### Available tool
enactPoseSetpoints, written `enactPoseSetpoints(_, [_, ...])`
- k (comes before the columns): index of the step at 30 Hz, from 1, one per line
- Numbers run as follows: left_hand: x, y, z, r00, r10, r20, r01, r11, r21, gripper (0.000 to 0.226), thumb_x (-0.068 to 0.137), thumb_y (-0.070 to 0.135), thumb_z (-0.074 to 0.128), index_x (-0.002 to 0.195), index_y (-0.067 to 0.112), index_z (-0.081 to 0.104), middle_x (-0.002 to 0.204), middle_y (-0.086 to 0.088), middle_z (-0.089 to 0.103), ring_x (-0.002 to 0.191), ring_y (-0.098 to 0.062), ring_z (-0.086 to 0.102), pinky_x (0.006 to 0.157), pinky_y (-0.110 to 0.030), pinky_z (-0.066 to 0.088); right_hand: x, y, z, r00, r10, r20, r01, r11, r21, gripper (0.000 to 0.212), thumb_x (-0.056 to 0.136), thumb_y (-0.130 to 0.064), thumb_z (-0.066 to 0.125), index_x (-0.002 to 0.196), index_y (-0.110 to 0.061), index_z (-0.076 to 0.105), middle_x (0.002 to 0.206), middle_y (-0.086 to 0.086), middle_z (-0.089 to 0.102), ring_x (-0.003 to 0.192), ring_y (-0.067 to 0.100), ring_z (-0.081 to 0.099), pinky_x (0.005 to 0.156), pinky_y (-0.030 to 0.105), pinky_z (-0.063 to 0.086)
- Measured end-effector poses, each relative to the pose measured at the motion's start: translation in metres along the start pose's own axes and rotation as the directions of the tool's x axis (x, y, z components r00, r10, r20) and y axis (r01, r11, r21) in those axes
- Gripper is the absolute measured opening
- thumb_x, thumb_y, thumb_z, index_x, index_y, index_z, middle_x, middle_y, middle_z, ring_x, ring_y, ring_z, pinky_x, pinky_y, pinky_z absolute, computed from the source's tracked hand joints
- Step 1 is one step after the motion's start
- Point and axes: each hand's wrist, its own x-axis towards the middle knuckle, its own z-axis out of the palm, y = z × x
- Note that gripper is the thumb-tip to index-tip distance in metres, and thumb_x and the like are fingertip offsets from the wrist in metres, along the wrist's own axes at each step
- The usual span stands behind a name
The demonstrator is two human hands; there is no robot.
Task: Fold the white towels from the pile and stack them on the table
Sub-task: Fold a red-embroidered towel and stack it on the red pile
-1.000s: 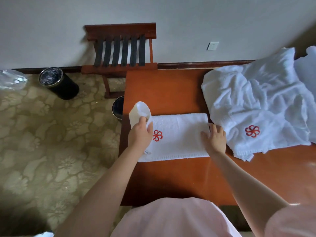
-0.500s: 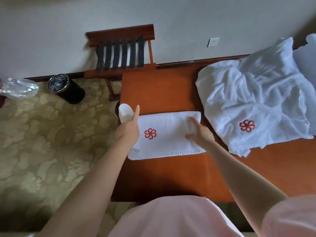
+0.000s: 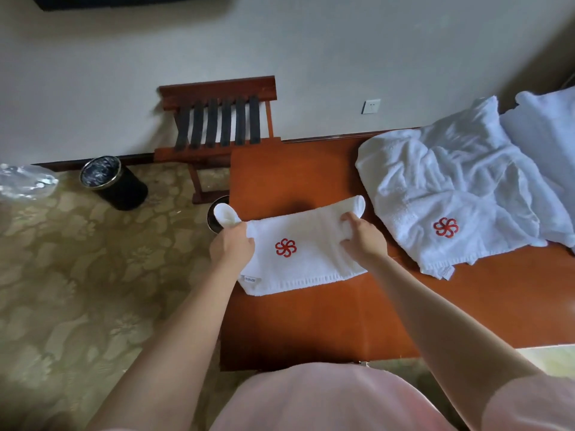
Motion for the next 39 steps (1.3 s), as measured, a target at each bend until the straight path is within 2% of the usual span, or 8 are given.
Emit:
enactPoseSetpoints(7, [-0.012, -0.018, -0.006, 0.992, 0.047, -0.116, -0.06, 0.991, -0.12, 0.028, 0.092, 0.027, 0.053, 0.118, 0.015, 0.058, 0.095, -0.009, 0.065, 0.079, -0.027, 0.058, 0.058, -0.03, 0.04, -0.022, -0.038, -0.018, 0.996, -0.013, -0.093, 0.01, 1.0, -0.028, 0.048, 0.077, -0.011, 0.059, 0.119, -0.031, 0.047, 0.093, -0.005, 0.049, 0.077, 0.019, 0.05, 0.05, 0.026, 0.033])
enactPoseSetpoints(9, [-0.018, -0.007, -0.015, 0.986, 0.082, -0.147, -0.106, 0.981, -0.163, 0.03, 0.094, 0.025, 0.051, 0.122, 0.017, 0.058, 0.097, -0.008, 0.065, 0.082, -0.028, 0.06, 0.058, -0.03, 0.039, -0.027, -0.045, -0.029, 0.991, -0.03, -0.129, 0.028, 0.999, -0.023, 0.046, 0.079, -0.012, 0.06, 0.118, -0.031, 0.047, 0.094, -0.005, 0.049, 0.077, 0.018, 0.047, 0.051, 0.026, 0.032])
enactPoseSetpoints(13, [-0.025, 0.035, -0.036, 0.962, 0.165, -0.219, -0.206, 0.961, -0.184, 0.025, 0.096, 0.027, 0.045, 0.114, 0.02, 0.061, 0.076, 0.0, 0.058, 0.067, -0.019, 0.049, 0.048, -0.025, 0.03, -0.033, -0.051, -0.06, 0.977, -0.059, -0.204, 0.061, 0.998, 0.002, 0.04, 0.081, -0.013, 0.059, 0.118, -0.027, 0.048, 0.091, -0.003, 0.048, 0.08, 0.019, 0.044, 0.055, 0.028, 0.032])
enactPoseSetpoints(16, [-0.034, 0.072, -0.049, 0.936, 0.212, -0.281, -0.265, 0.95, -0.167, 0.03, 0.097, 0.032, 0.047, 0.124, 0.022, 0.059, 0.096, -0.003, 0.068, 0.085, -0.023, 0.062, 0.054, -0.023, 0.035, -0.037, -0.044, -0.087, 0.954, -0.105, -0.279, 0.11, 0.994, 0.0, 0.042, 0.081, -0.011, 0.06, 0.12, -0.024, 0.05, 0.091, -0.003, 0.048, 0.079, 0.019, 0.045, 0.058, 0.029, 0.035])
enactPoseSetpoints(24, [-0.043, 0.178, -0.058, 0.892, 0.246, -0.378, -0.32, 0.936, -0.146, 0.034, 0.096, 0.034, 0.052, 0.127, 0.021, 0.059, 0.117, -0.008, 0.066, 0.105, -0.028, 0.062, 0.065, -0.026, 0.041, -0.032, 0.034, -0.167, 0.891, -0.238, -0.386, 0.234, 0.971, -0.059, 0.048, 0.078, -0.006, 0.058, 0.123, -0.02, 0.049, 0.104, 0.005, 0.059, 0.087, 0.028, 0.055, 0.059, 0.032, 0.044])
enactPoseSetpoints(31, [-0.062, 0.272, -0.08, 0.85, 0.277, -0.447, -0.367, 0.921, -0.127, 0.033, 0.094, 0.033, 0.054, 0.125, 0.021, 0.06, 0.115, -0.01, 0.066, 0.104, -0.032, 0.06, 0.071, -0.031, 0.043, -0.019, 0.105, -0.247, 0.848, -0.253, -0.465, 0.286, 0.958, -0.001, 0.048, 0.075, -0.007, 0.059, 0.121, -0.018, 0.051, 0.104, 0.007, 0.061, 0.086, 0.032, 0.057, 0.063, 0.036, 0.046])
enactPoseSetpoints(35, [-0.059, 0.319, -0.085, 0.815, 0.291, -0.5, -0.434, 0.88, -0.195, 0.031, 0.093, 0.031, 0.056, 0.122, 0.021, 0.062, 0.109, -0.012, 0.066, 0.099, -0.032, 0.059, 0.069, -0.029, 0.042, -0.012, 0.136, -0.281, 0.824, -0.246, -0.51, 0.284, 0.959, -0.003, 0.045, 0.076, -0.008, 0.061, 0.119, -0.018, 0.053, 0.096, 0.003, 0.059, 0.074, 0.026, 0.05, 0.055, 0.03, 0.031])
enactPoseSetpoints(39, [-0.049, 0.371, -0.079, 0.767, 0.338, -0.546, -0.542, 0.796, -0.269, 0.028, 0.09, 0.029, 0.06, 0.115, 0.017, 0.066, 0.099, -0.015, 0.068, 0.093, -0.036, 0.06, 0.068, -0.029, 0.041, -0.009, 0.165, -0.309, 0.8, -0.205, -0.564, 0.221, 0.974, -0.04, 0.043, 0.076, -0.008, 0.061, 0.117, -0.02, 0.053, 0.095, 0.0, 0.056, 0.078, 0.026, 0.05, 0.055, 0.033, 0.04])
